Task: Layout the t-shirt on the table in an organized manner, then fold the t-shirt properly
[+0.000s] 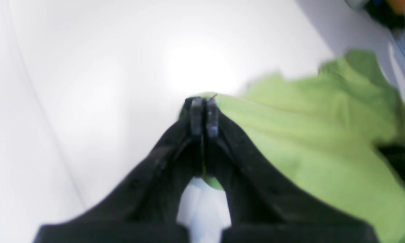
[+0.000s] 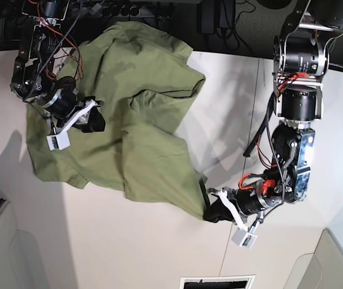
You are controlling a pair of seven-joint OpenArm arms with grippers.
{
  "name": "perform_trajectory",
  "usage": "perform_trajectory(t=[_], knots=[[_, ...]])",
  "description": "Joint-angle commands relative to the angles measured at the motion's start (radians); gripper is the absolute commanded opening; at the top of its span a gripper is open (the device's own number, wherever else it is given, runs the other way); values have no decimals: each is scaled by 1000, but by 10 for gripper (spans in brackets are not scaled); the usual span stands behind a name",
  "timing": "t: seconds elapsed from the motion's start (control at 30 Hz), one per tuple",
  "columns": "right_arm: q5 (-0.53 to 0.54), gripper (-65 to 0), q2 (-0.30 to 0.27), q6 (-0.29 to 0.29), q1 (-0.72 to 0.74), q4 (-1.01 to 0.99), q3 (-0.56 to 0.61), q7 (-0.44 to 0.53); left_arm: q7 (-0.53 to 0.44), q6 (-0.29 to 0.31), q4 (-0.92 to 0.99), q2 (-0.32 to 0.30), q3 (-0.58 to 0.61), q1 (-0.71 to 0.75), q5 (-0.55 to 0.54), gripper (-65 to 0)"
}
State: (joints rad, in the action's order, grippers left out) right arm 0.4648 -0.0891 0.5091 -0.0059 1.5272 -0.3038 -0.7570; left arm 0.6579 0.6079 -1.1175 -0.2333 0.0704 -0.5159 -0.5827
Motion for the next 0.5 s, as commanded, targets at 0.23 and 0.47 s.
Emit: perform_trajectory(t=[0.23,0.47], knots=[[28,-465,-7,11,14,14,-3,16,-59,17,142,70,133,-193,-19,-650],[33,-465,-7,11,14,14,-3,12,-50,16,143,201,356,-193,23,-486]])
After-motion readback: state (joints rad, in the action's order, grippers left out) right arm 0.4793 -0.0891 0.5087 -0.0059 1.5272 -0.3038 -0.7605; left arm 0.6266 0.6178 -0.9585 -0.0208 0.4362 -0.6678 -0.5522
